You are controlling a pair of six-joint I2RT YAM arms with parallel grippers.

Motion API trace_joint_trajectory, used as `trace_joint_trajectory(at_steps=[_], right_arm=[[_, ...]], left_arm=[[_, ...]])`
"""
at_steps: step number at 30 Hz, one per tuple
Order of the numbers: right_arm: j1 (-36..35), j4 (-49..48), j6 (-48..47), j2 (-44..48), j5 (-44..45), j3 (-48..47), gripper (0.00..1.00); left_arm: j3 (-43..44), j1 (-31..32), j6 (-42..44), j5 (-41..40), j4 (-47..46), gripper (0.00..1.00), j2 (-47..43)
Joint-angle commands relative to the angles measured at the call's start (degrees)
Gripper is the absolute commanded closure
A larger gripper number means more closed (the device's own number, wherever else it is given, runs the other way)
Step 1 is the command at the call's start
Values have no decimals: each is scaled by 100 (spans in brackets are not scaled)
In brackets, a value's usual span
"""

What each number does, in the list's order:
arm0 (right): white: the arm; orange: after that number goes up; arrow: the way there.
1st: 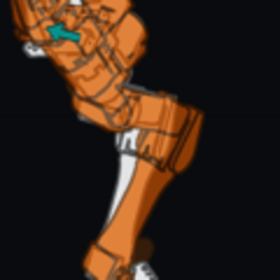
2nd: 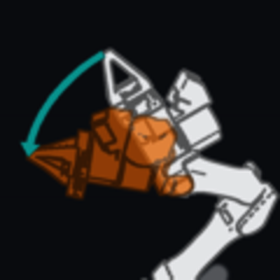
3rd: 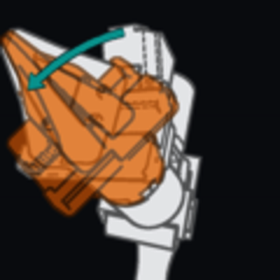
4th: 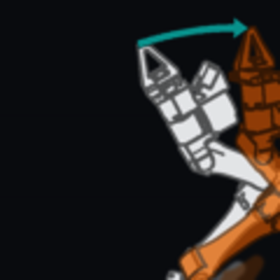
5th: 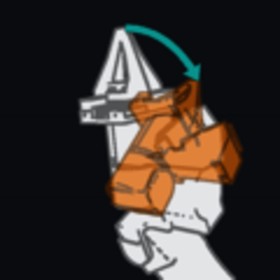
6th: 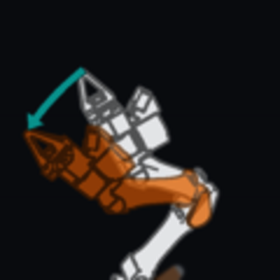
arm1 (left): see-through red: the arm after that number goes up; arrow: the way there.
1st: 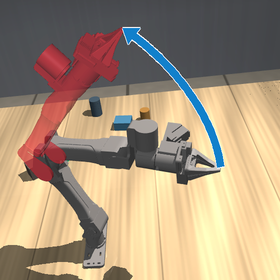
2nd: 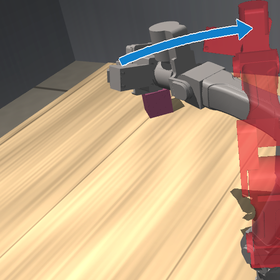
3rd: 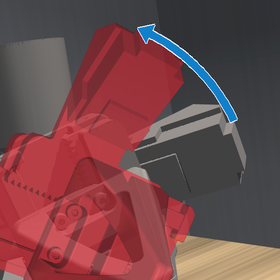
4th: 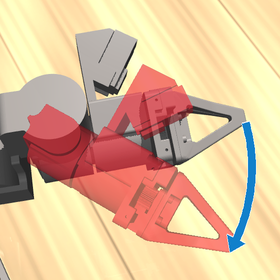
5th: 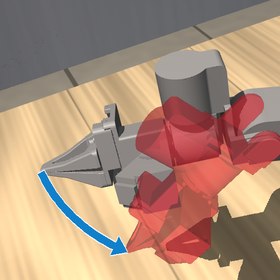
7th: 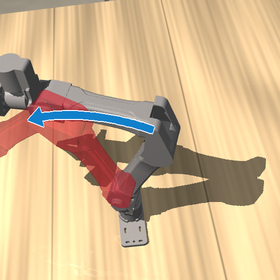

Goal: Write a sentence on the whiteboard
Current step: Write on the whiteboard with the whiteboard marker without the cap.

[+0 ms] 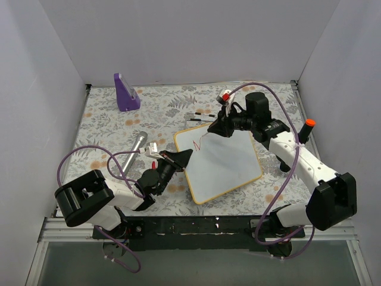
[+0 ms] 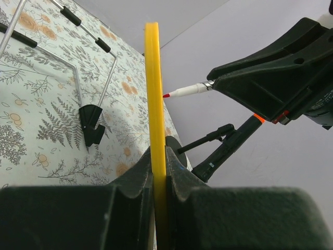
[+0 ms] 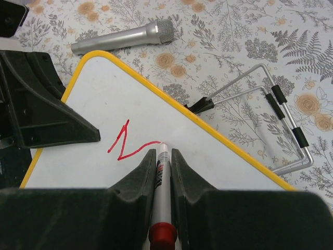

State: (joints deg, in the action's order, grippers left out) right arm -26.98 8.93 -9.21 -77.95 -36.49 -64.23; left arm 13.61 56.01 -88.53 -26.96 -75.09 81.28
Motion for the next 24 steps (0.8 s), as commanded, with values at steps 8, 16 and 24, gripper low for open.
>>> trace_joint_trajectory(at_steps=[8,16,24], right_arm=[[185,328,-387,887,-1342,216,99],[185,399,-591,1089,-1493,508,99],[185,329,-599,975,-1396,490,99]], left_arm=[[-25,33,442,103,-1087,100,20],[-130,33,468,121,-1350,100,108],[-139,33,477,130,-1403,100,125]])
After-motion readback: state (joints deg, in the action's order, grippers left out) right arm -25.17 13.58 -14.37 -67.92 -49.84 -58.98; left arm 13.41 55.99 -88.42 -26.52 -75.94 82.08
